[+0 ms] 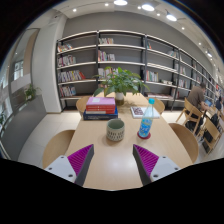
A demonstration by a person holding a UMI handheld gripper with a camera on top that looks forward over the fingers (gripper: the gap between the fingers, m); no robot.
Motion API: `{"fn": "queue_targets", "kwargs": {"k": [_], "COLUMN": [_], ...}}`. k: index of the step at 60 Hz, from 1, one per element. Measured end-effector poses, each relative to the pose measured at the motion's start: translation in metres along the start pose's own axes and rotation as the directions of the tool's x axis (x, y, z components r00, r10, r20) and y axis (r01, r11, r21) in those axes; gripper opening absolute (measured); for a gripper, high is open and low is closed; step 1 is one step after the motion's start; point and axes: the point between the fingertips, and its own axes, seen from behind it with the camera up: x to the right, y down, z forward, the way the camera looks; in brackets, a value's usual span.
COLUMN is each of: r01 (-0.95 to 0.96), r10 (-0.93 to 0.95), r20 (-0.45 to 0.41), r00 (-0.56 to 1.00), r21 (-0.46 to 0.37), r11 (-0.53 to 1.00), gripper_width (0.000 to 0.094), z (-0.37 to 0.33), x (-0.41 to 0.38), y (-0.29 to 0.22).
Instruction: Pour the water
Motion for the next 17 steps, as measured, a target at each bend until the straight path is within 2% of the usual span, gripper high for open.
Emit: {"fn": "queue_targets", "kwargs": {"k": [17], "r01": [-0.016], "r10": [0.017], "r20": [-0.014], "r00": [1.000], "r21": [0.066], "r11": [0.998], "gripper_width": [0.0789], "z": [-0.029], "x": [-0.006], "y": [-0.038]}}
